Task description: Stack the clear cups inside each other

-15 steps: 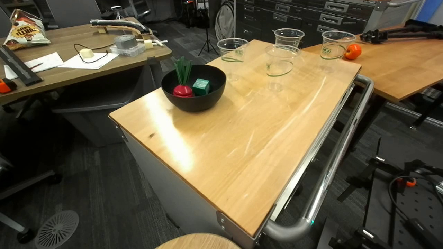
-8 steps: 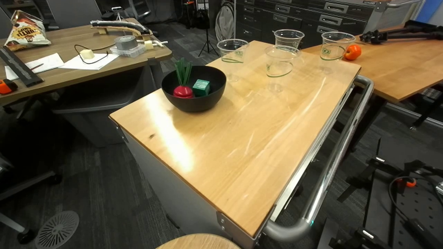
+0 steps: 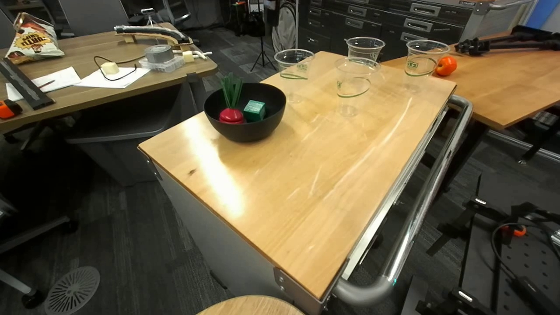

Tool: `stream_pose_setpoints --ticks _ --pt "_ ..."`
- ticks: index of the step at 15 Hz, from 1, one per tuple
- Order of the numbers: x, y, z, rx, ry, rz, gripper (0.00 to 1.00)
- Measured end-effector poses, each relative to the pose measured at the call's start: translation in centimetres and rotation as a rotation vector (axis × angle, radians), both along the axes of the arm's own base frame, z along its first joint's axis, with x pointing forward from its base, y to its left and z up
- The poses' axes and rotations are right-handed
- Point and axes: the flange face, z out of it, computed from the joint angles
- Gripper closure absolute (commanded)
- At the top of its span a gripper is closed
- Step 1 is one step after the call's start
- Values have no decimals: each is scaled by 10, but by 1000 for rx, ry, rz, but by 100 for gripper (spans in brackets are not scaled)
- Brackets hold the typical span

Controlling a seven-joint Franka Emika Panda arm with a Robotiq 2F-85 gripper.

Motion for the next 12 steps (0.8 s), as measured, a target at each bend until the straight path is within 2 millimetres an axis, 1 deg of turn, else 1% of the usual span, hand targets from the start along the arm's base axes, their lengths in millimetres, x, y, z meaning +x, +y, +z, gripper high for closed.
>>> stream_pose_setpoints --ticks 3,6,9,12 --pt "21 -13 -21 16 40 -30 0" --pt "38 -20 -39 59 82 -60 0" --pt "52 -27 -56 86 129 -93 0" --pt "62 -39 -76 86 161 -136 0"
